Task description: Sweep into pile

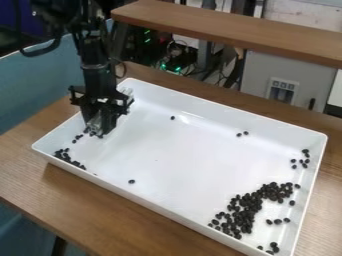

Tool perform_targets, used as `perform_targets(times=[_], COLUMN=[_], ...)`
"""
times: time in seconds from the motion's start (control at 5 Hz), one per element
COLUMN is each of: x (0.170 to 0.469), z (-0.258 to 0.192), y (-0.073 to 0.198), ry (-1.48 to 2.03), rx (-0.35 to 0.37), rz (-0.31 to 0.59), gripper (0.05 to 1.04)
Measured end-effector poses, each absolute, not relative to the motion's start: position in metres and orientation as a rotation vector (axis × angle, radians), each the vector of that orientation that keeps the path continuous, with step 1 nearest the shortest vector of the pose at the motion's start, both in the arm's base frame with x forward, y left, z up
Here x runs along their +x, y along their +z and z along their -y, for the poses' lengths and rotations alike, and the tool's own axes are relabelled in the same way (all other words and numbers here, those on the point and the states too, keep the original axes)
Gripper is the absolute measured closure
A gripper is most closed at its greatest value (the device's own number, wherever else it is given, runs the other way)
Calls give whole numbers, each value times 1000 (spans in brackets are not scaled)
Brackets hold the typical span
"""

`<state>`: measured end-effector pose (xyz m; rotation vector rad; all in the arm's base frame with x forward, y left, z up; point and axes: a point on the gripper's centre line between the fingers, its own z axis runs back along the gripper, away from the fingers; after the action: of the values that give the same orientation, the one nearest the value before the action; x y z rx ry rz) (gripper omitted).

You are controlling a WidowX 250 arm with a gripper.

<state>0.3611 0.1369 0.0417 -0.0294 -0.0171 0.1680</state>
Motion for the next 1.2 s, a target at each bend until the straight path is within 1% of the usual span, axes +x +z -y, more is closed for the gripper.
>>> perform_targets(times=[0.2,0.4,0.6,0.8,1.0,1.2], x=[371,384,397,407,412,408], z=[-136,-119,-97,-61,-19,8], y=[26,18,14,16,16,13], ry=[169,157,100,7,-98,-158], rx=[-39,-46,-38,-33,-31,-37], rz=[-29,-65,-86,-88,-88,-108], gripper=[688,688,688,688,688,688])
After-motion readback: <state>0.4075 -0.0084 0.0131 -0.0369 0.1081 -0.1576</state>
